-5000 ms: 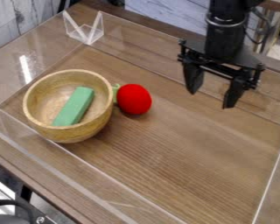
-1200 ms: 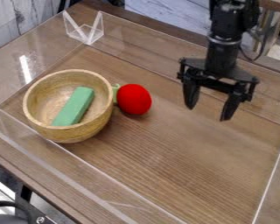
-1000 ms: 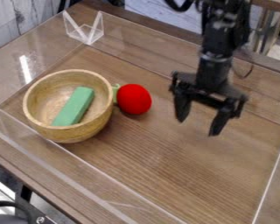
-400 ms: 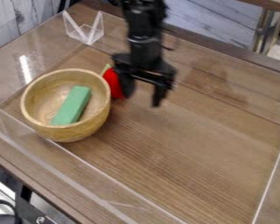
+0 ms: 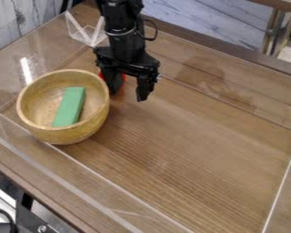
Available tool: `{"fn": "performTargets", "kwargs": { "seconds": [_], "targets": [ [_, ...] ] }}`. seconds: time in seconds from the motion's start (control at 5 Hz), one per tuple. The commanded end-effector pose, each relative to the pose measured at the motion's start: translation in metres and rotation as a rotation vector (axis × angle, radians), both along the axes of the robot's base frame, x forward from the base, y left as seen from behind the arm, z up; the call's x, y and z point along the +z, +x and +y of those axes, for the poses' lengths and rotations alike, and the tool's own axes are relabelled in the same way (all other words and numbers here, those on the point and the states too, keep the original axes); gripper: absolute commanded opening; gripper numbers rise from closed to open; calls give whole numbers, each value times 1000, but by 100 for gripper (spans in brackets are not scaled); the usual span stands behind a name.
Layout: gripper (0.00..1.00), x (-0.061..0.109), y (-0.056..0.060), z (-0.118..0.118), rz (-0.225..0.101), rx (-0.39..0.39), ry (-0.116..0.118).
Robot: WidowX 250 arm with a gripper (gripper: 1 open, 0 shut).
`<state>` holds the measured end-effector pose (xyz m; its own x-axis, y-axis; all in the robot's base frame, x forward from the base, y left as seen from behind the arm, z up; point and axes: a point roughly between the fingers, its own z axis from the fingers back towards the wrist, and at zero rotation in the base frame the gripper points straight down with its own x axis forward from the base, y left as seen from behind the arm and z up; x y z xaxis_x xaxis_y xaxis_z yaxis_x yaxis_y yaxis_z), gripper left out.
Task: Move the red fruit to the left
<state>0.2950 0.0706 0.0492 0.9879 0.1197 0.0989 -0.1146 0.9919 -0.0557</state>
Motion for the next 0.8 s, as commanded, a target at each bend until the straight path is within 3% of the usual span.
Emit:
{"fn": "performTargets", "kwargs": {
  "seconds": [0.0,0.6],
  "targets": [
    [0,9,16,-1,-59,22,16],
    [0,10,3,-2,-68,-5,5]
  ]
}}
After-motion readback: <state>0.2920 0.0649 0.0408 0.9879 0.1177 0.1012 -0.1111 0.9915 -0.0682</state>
